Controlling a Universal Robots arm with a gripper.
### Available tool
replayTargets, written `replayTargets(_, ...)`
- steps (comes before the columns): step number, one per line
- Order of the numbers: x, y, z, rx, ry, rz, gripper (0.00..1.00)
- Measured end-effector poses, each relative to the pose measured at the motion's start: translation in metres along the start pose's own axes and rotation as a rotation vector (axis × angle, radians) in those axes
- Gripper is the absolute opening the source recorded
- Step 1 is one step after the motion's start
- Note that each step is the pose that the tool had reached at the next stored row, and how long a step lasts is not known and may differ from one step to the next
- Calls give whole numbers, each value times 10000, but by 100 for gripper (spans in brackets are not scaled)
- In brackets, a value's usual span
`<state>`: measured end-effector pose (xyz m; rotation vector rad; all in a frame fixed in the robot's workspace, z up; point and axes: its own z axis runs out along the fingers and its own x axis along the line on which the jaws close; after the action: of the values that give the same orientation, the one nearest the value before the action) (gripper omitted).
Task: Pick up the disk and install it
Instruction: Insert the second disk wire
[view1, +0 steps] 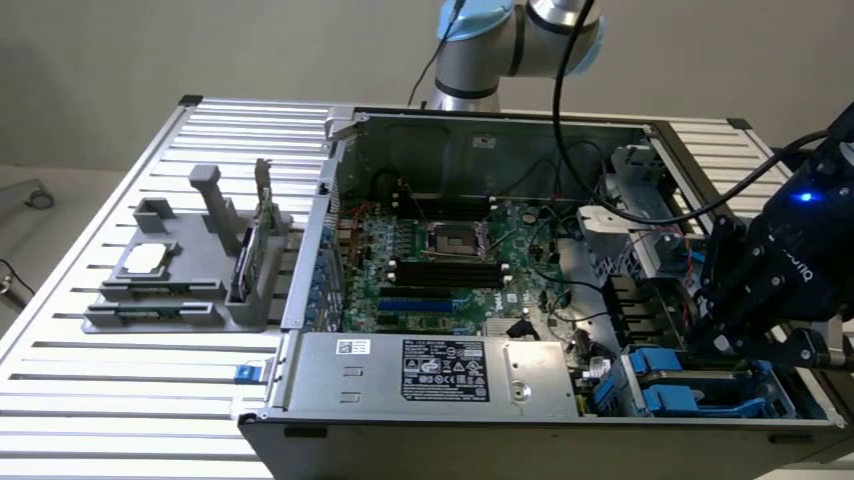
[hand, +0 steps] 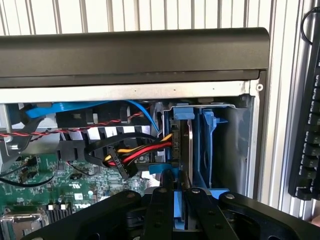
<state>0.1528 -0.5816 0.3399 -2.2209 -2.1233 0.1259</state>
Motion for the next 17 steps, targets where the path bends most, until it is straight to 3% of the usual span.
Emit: replayTargets(17, -24, 23, 42, 7, 156, -15, 16)
